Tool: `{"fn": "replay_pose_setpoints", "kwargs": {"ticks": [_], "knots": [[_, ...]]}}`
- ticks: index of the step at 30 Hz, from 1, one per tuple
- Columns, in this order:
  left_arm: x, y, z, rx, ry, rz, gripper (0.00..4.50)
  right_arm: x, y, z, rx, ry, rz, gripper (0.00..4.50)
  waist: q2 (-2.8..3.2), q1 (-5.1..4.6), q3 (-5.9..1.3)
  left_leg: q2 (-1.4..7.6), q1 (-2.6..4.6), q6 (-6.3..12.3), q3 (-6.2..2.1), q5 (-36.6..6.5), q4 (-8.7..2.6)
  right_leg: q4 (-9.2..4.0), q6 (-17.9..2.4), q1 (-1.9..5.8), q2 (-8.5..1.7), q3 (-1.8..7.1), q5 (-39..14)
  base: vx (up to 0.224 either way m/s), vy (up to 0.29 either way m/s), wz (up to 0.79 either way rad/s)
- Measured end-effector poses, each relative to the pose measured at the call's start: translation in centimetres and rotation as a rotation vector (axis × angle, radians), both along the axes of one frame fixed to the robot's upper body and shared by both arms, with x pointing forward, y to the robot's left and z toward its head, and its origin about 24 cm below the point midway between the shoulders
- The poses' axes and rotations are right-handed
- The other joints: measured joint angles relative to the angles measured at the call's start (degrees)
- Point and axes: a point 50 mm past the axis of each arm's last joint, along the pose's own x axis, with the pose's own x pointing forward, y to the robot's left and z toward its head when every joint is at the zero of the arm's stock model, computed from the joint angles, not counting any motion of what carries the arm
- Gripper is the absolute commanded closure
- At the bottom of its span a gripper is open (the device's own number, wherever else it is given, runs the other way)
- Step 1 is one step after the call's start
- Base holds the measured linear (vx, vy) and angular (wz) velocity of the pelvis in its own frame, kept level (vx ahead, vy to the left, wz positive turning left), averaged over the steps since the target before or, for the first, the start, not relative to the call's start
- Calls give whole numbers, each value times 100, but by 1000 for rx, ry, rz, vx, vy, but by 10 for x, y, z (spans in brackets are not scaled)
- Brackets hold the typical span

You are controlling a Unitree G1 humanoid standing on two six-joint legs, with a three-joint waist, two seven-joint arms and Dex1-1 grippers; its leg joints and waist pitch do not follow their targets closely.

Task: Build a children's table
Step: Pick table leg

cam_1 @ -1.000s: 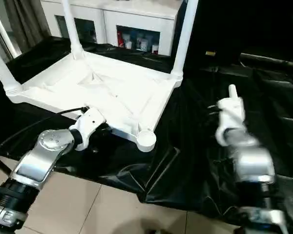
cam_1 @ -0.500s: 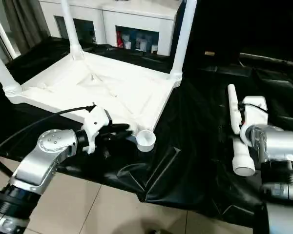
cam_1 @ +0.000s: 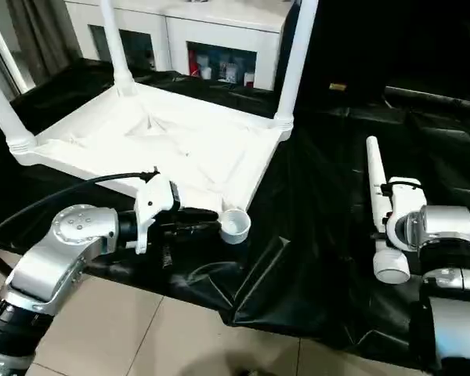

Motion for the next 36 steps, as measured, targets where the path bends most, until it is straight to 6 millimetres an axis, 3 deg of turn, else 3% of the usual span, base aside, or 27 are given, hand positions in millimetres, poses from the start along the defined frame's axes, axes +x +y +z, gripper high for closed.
{"fn": "replay_pose_setpoints", "kwargs": {"ticks": [22, 29, 36], "knots": [[-3, 3, 2, 4, 35, -22, 346, 1, -4, -5, 18, -13, -37, 257, -17, 14, -5, 1, -12, -1, -3, -1, 37, 18, 0, 2, -4, -1, 1, 0, 0, 0], [19, -2, 20, -89, -68, 113, 346, 14, -6, 12, 43, -282, -153, 263, -9, -12, -5, 1, -27, 0, -3, -1, 47, 21, 6, -8, -6, -5, 4, 0, 0, 0], [46, 1, 40, -266, -110, 347, 346, 26, 33, 47, 221, -767, -100, 264, 7, 10, -9, 4, -49, 7, -16, 3, 43, 17, 8, -21, -2, -18, 5, 0, 0, 0]]}}
